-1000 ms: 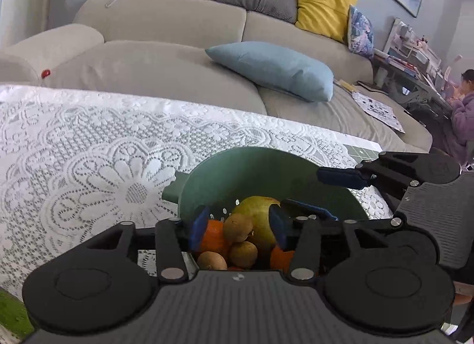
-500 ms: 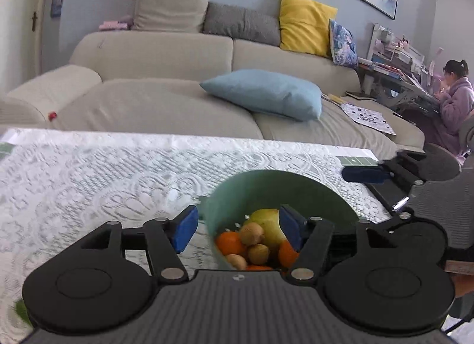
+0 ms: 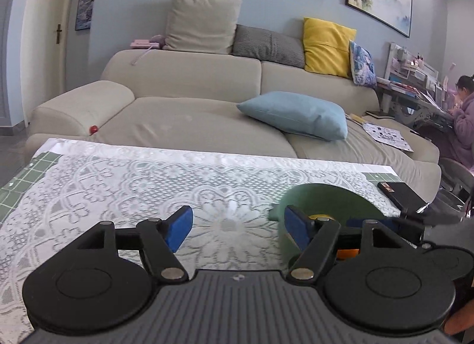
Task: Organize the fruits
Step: 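Move both tools to the green cucumber on the table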
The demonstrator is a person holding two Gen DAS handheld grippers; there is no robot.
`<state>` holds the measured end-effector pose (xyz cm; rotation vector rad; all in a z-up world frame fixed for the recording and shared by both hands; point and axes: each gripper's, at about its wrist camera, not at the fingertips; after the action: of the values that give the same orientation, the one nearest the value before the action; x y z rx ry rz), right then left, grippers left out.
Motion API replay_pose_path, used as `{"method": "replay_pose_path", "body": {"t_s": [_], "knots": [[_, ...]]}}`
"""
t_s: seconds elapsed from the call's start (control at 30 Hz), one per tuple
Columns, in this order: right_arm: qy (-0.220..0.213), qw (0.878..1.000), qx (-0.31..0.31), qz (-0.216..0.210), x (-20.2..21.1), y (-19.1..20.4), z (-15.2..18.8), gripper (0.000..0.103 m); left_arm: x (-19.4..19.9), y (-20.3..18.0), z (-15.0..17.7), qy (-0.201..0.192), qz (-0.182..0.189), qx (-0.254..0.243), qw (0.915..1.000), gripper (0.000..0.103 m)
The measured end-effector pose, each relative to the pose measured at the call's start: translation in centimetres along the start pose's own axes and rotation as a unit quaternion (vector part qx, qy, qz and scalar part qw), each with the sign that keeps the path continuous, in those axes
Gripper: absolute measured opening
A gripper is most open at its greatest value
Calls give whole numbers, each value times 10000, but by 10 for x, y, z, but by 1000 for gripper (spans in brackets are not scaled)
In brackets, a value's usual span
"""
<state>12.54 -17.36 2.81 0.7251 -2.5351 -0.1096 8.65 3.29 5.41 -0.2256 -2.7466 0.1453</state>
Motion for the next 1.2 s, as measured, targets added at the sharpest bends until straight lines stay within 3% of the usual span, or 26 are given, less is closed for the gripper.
{"method": "replay_pose_path", "body": {"t_s": [0.13, 0.4, 0.7, 0.93, 1.2], "knots": [[167, 9988, -382, -248, -15, 23, 14, 99, 6, 24, 4, 64, -217, 76, 9997, 83], [406, 9988, -221, -145, -39, 51, 44, 99, 11, 70, 31, 501, -453, -36, 9977, 83], [908, 9953, -191, -277, -55, 61, 75, 98, 19, 99, 55, 857, -316, -175, 9957, 83], [1033, 9932, 363, -387, -59, 77, 87, 87, 21, 95, 78, 1233, -39, -1021, 9871, 83], [1134, 9912, 530, -422, -68, 80, 90, 75, 7, 106, 96, 1587, -140, -1292, 9787, 83]]}}
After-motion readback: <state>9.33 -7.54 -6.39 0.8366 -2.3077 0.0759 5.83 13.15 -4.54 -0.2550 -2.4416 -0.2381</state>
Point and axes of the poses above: each gripper's, at about its wrist camera, not at the fingertips, and x roughly against the way its jaws point, y to its left, z to its underside, and after that the axes turned 7 degrees about -y, right-handed
